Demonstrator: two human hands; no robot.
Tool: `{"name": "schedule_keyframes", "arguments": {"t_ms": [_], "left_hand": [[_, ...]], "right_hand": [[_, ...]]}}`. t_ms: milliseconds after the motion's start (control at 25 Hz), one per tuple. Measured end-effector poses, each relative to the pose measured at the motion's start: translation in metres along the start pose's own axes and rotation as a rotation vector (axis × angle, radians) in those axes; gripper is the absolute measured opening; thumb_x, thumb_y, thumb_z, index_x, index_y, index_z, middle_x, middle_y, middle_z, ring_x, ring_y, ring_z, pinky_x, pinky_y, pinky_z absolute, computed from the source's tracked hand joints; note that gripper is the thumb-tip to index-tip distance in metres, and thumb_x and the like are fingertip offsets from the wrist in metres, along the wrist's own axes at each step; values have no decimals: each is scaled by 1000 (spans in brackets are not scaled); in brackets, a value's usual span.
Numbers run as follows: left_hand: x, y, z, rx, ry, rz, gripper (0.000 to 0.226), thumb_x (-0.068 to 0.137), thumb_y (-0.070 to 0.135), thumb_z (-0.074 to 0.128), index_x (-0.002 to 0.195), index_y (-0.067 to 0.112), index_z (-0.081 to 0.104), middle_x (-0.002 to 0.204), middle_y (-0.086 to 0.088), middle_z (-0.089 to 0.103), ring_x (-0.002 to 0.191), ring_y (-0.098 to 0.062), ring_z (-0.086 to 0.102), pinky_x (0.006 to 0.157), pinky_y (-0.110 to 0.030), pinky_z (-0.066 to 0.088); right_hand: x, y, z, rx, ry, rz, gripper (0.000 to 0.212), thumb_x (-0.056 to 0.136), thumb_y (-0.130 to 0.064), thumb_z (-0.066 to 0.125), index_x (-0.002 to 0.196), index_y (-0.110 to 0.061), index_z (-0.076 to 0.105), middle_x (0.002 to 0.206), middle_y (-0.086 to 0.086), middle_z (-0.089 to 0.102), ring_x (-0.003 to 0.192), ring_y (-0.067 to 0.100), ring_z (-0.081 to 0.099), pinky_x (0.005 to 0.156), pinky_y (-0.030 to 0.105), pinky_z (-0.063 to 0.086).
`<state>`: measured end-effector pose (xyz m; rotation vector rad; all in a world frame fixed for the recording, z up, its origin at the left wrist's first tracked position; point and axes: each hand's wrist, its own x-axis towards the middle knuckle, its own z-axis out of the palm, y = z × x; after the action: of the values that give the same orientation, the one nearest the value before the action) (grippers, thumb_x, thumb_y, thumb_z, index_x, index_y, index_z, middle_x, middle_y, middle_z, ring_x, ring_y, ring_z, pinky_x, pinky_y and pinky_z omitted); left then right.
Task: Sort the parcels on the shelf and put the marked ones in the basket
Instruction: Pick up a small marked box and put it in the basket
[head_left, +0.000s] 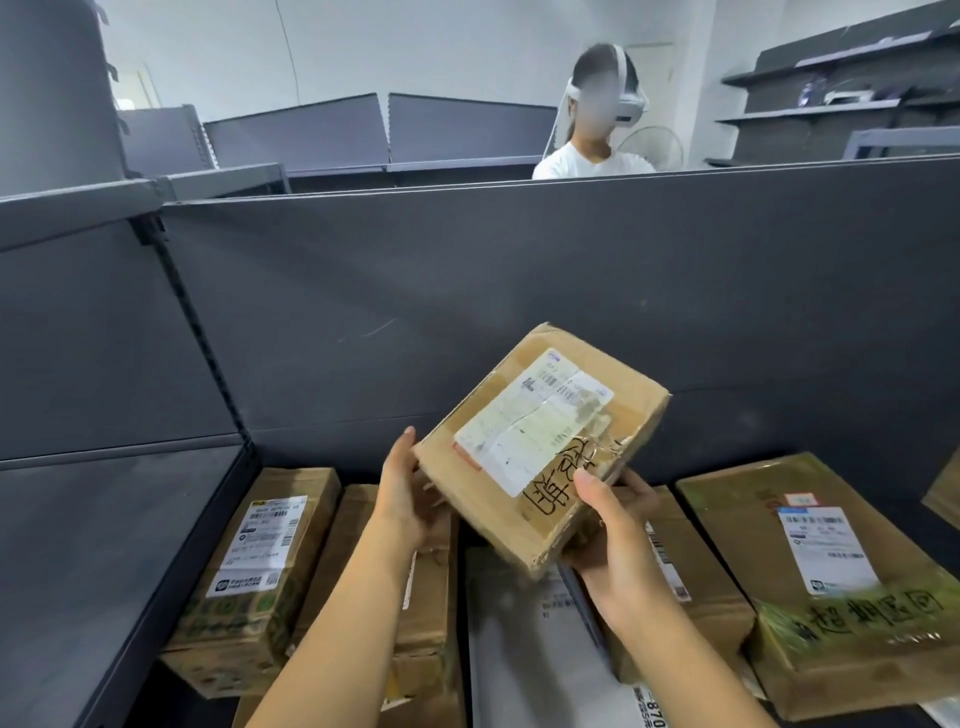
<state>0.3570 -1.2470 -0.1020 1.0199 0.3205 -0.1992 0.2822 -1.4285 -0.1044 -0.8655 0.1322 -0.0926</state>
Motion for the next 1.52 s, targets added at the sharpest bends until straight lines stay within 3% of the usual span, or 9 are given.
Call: {"name": "schedule_keyframes", "arguments": {"t_ms": [120,280,480,760,1000,1120,1280,1360,1520], "left_hand": [[-4,-12,0,58,-278,110,63,84,67,44,139,36,43,141,-6,47,130,-36,44,106,-64,31],[-15,-12,13,270,-519,170,76,74,72,51,141,38,38,143,-1,50,130,-28,48,102,-59,41],[-21,-3,19,275,-491,214,78,76,62,52,144,30,34,140,-5,53,124,-28,55,91,-47,49],[-24,-12,12,244,-504,172,71,72,53,64,133,31,38,139,-14,52,120,-37,56,97,-59,45],[-25,-6,-10,231,-500,44,119,47,67,80,146,23,31,154,-8,32,141,-37,28,111,-66,19],[-24,1,-3,171,-549,169,101,60,66,74,145,32,32,148,-12,42,133,-39,41,105,-65,32],[-31,-4,6,219,-561,192,88,70,62,67,143,21,39,137,-12,55,124,-31,54,85,-43,54],[-36,-19,10,169,-491,206,74,73,55,60,134,15,50,125,-12,65,110,-27,64,75,-37,56],[-38,-46,19,-63,-361,280,54,79,48,43,120,19,63,120,-12,67,107,-27,65,77,-42,56]], "right_hand": [[2,7,6,172,66,-214,72,69,-13,68,126,-34,30,133,3,51,125,22,50,100,50,45],[2,17,12,168,71,-328,71,72,-5,68,120,-39,28,129,-1,47,120,17,50,97,43,47],[1,20,10,165,68,-345,63,70,-12,64,114,-45,33,125,-5,49,114,10,54,76,24,57],[8,-2,-4,28,-20,-296,58,71,-23,66,118,-44,38,137,4,49,124,23,52,100,49,44],[43,-99,-25,-463,-299,-136,52,71,-34,63,122,-26,57,111,3,68,94,16,69,69,30,54],[54,-118,-23,-768,-528,20,53,73,-40,65,125,-30,59,118,1,68,106,21,66,80,35,52],[60,-126,-24,-880,-668,171,44,85,-38,56,127,-27,57,125,5,64,113,27,62,92,42,50],[61,-130,-18,-995,-598,62,48,86,-57,52,127,-33,57,131,-5,60,120,20,58,94,34,48],[59,-142,-18,-863,-78,-314,83,64,-87,31,132,-42,48,142,-22,43,133,6,38,110,35,28]]}}
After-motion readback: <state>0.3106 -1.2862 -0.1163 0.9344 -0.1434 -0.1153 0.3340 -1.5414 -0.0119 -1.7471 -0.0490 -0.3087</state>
